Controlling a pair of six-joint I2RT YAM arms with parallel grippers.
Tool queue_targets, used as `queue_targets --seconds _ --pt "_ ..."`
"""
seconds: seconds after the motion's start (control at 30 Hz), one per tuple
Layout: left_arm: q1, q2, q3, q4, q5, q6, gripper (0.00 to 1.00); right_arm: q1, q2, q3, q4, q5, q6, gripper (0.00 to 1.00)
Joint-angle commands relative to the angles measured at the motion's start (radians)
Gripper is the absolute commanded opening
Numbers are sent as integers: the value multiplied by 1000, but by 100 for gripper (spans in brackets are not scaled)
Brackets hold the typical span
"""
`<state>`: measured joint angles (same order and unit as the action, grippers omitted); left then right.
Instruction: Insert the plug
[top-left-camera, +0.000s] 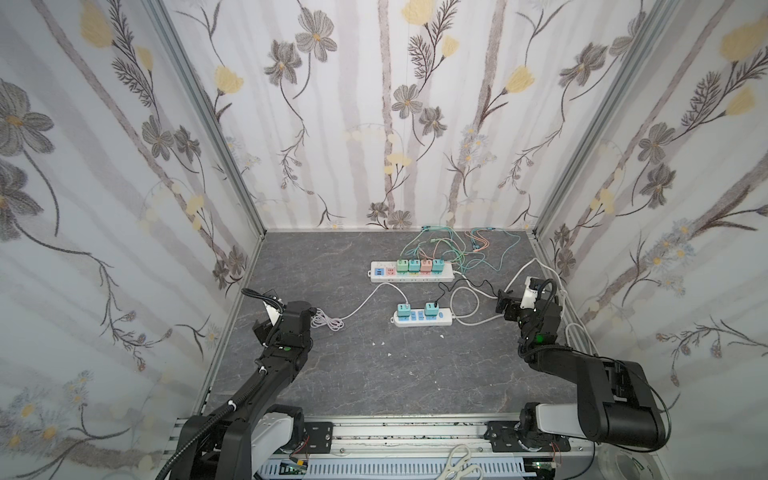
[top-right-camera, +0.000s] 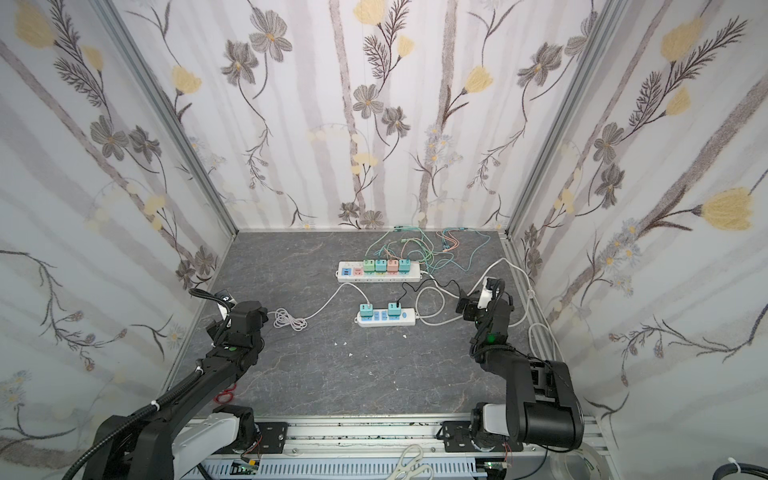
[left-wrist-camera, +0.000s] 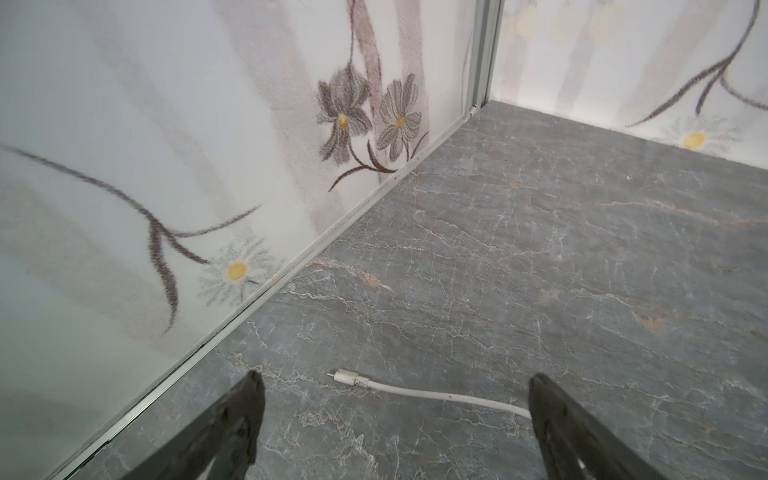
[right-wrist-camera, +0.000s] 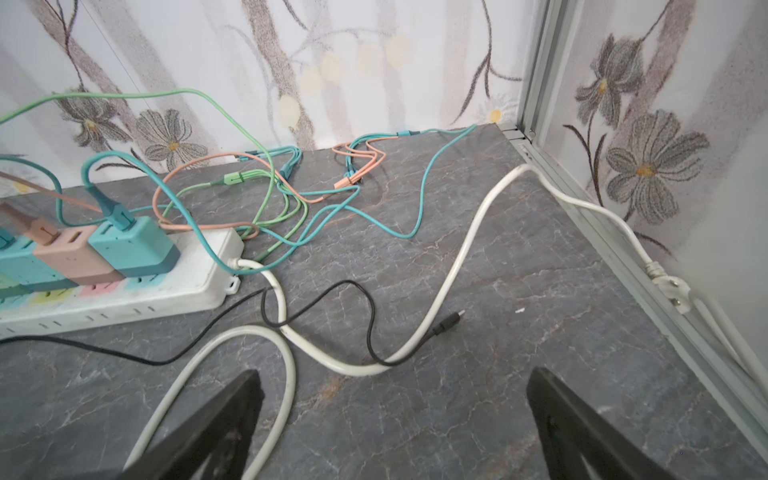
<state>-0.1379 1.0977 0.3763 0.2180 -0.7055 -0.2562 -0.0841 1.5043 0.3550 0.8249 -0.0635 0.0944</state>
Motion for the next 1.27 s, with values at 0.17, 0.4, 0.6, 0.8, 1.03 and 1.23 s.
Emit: queue_targets --seconds 0.17,0.4,0.6,0.8,1.03,1.23 --pt "35 283 39 441 343 217 100 33 13 30 36 -1 -63 99" --pt "61 410 27 629 498 275 100 33 16 27 45 0 -63 100" --pt "111 481 5 728 547 235 100 33 16 27 43 1 -64 99" --pt "111 469 7 697 543 228 100 34 16 28 45 2 -64 99" --pt "116 472 13 697 552 227 100 35 16 27 44 2 -64 99" --pt "115 471 8 700 548 227 100 35 16 27 43 4 -64 99"
